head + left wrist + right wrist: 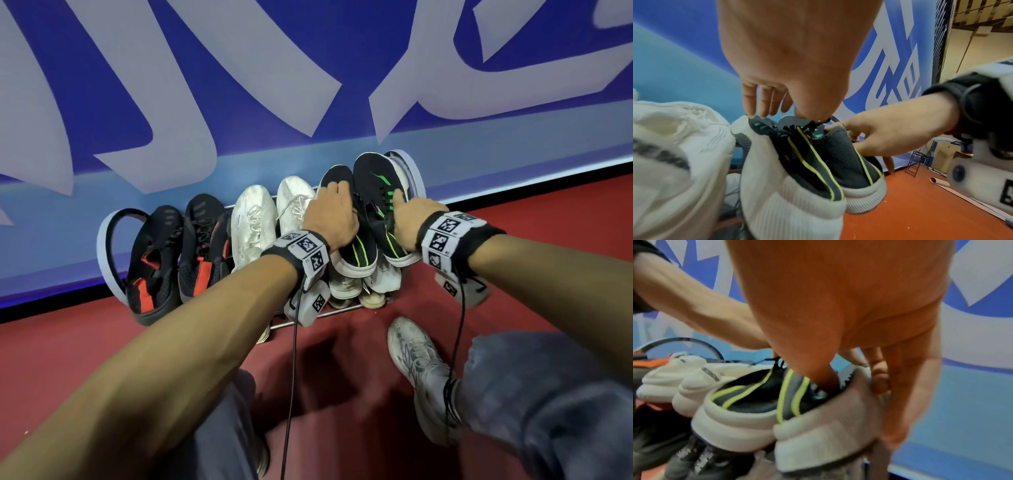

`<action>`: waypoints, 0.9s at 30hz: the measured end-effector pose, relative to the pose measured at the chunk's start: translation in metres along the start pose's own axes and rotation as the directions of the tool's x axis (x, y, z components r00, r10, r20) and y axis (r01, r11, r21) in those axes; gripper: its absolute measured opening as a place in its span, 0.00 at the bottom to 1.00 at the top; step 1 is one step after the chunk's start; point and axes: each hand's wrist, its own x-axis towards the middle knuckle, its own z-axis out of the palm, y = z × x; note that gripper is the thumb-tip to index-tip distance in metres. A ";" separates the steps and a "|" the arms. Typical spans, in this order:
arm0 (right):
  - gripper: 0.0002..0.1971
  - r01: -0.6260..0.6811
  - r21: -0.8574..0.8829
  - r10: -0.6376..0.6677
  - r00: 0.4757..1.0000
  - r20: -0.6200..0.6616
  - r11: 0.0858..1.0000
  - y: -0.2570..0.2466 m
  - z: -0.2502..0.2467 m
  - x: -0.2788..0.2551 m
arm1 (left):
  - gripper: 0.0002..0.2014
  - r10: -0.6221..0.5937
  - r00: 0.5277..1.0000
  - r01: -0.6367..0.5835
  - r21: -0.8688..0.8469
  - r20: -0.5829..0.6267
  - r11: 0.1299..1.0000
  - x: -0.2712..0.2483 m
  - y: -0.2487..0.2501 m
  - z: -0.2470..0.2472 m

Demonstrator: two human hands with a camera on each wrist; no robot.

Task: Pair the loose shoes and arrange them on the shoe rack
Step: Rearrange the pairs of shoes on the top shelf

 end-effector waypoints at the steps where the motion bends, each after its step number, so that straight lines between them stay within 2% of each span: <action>1: 0.43 0.015 0.029 -0.014 1.000 -0.023 0.999 0.007 0.001 -0.001 | 0.20 0.041 0.999 -0.041 0.007 0.000 0.999 0.006 0.002 0.000; 4: 0.40 0.038 0.091 -0.034 0.998 -0.046 0.995 0.020 0.003 0.001 | 0.32 0.147 0.986 -0.150 0.027 0.080 0.988 0.026 0.008 0.003; 6: 0.36 0.027 0.123 -0.022 0.999 -0.039 0.992 0.024 0.001 0.003 | 0.37 0.213 0.963 -0.226 0.069 0.166 0.972 0.038 0.012 0.006; 12: 0.35 -0.033 0.237 0.022 0.999 0.047 0.971 0.023 0.002 0.015 | 0.37 0.310 0.893 -0.372 0.146 0.327 0.917 0.064 0.029 0.017; 16: 0.27 -0.076 0.300 0.014 0.979 0.203 0.951 0.025 0.008 0.006 | 0.37 0.273 0.863 -0.386 0.207 0.425 0.899 0.069 0.043 0.035; 17: 0.29 -0.078 0.305 0.008 0.975 0.224 0.949 0.022 0.013 0.002 | 0.37 0.251 0.863 -0.380 0.234 0.439 0.895 0.070 0.046 0.040; 20: 0.43 -0.053 0.254 -0.001 0.978 0.207 0.966 0.018 0.027 0.005 | 0.37 0.213 0.857 -0.362 0.255 0.468 0.896 0.078 0.046 0.049; 22: 0.45 -0.033 0.231 -0.020 0.974 0.225 0.972 0.020 0.033 0.015 | 0.36 0.234 0.851 -0.373 0.230 0.470 0.899 0.080 0.042 0.049; 25: 0.39 -0.024 0.191 -0.031 0.960 0.279 0.981 0.022 0.030 0.021 | 0.37 0.276 0.859 -0.375 0.162 0.432 0.913 0.077 0.038 0.046; 27: 0.33 -0.037 0.193 -0.013 0.968 0.250 0.980 0.023 0.022 0.022 | 0.35 0.259 0.883 -0.343 0.162 0.391 0.925 0.072 0.034 0.042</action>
